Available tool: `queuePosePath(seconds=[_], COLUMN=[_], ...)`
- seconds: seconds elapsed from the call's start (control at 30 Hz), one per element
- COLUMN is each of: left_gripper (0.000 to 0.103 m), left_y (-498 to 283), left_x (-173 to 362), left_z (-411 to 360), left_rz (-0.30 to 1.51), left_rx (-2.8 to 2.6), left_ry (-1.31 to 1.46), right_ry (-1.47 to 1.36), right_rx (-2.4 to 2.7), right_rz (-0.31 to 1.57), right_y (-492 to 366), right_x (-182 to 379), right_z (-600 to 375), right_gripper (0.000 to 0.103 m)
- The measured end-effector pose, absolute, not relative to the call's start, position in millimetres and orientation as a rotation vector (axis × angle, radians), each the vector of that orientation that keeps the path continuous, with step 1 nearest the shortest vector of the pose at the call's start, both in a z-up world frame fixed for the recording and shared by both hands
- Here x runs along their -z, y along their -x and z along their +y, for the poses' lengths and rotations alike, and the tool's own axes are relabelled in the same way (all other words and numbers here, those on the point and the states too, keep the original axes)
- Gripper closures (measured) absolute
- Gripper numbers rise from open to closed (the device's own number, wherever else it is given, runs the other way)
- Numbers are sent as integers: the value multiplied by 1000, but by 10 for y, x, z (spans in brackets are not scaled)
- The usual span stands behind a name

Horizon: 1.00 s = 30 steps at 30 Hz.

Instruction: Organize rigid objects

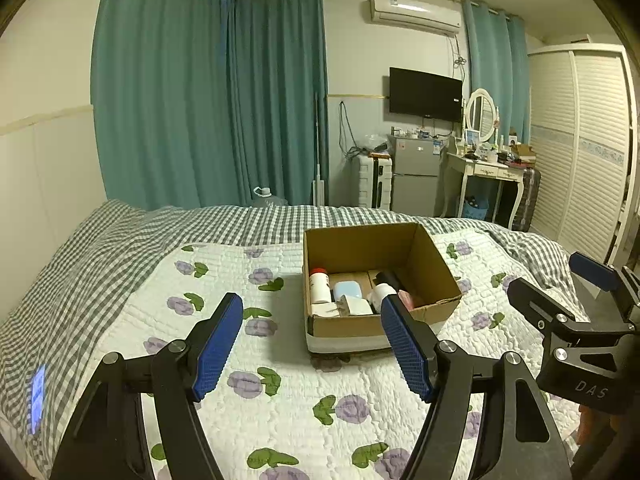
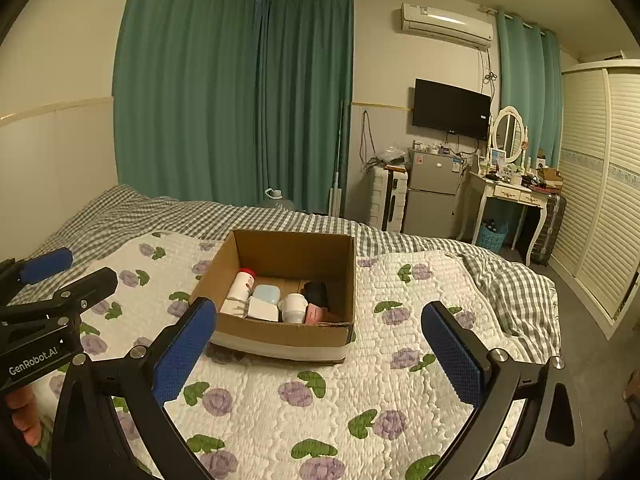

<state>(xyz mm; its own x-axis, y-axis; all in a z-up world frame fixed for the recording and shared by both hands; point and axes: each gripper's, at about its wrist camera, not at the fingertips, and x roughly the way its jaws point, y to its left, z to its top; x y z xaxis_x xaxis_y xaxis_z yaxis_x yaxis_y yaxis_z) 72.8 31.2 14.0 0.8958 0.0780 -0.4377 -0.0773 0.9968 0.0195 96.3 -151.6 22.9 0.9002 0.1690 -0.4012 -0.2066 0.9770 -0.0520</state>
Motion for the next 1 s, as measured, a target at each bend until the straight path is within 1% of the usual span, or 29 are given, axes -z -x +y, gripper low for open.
queuePosePath(seconds=[1.0], left_gripper=[29], left_y=[-743], left_x=[-114], left_z=[341], left_rz=[469], left_rx=[-76], left_ry=[1], right_ry=[87], right_rx=[-173], right_rz=[419], right_y=[-974], right_x=[-188], right_z=[-1531], right_gripper=[0])
